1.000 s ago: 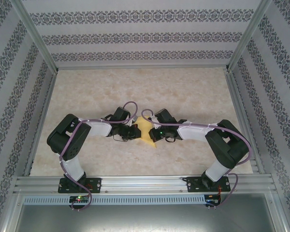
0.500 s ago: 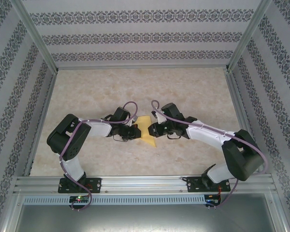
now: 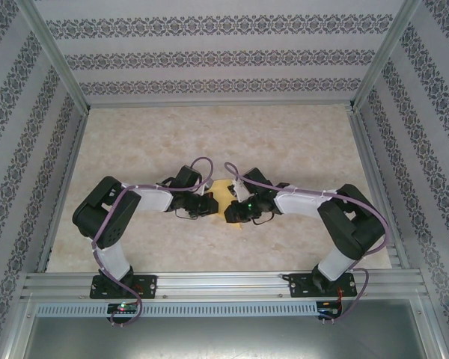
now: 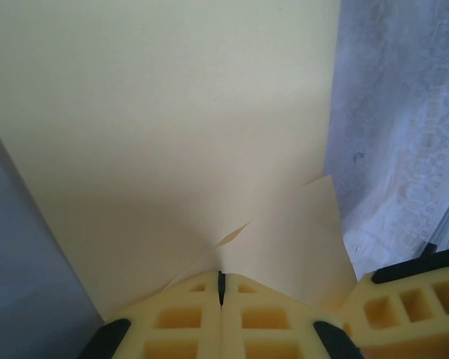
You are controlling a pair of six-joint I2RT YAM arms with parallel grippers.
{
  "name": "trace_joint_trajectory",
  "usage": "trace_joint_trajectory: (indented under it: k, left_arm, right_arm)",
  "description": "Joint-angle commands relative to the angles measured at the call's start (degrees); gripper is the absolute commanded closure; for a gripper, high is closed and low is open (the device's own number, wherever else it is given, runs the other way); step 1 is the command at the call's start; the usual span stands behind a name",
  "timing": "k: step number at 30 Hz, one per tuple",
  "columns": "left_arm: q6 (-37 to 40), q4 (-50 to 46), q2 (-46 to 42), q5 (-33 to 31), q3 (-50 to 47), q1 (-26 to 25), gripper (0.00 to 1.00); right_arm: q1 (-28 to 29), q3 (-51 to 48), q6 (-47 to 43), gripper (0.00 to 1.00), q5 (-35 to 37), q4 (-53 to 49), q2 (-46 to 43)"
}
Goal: Fold a paper plane with a square sheet of paper (fold left side to right side)
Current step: Third fold the triangle at the center of the table.
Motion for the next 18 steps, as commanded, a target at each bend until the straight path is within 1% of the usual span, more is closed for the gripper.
trace_joint_trajectory:
  k: [1,9,18]
  left_arm:
    - [1.7,-4.7,0.3,-3.3,-1.2,-0.7,0.94]
    - [2.0,-5.4,0.3,-3.3,-0.8,-0.7,0.94]
    - [2.1,-5.6,0.2,-3.6,-0.7,-0.7,0.94]
  right_arm:
    - [0.5,1.6,-1.4,0.87,0.5,-2.1,0.8]
    - [0.6,1.9,-3.0,0.87,3.6,-5.5,2.3]
    - [0.8,1.9,-3.5,0.87,4.3,-6.8,2.8]
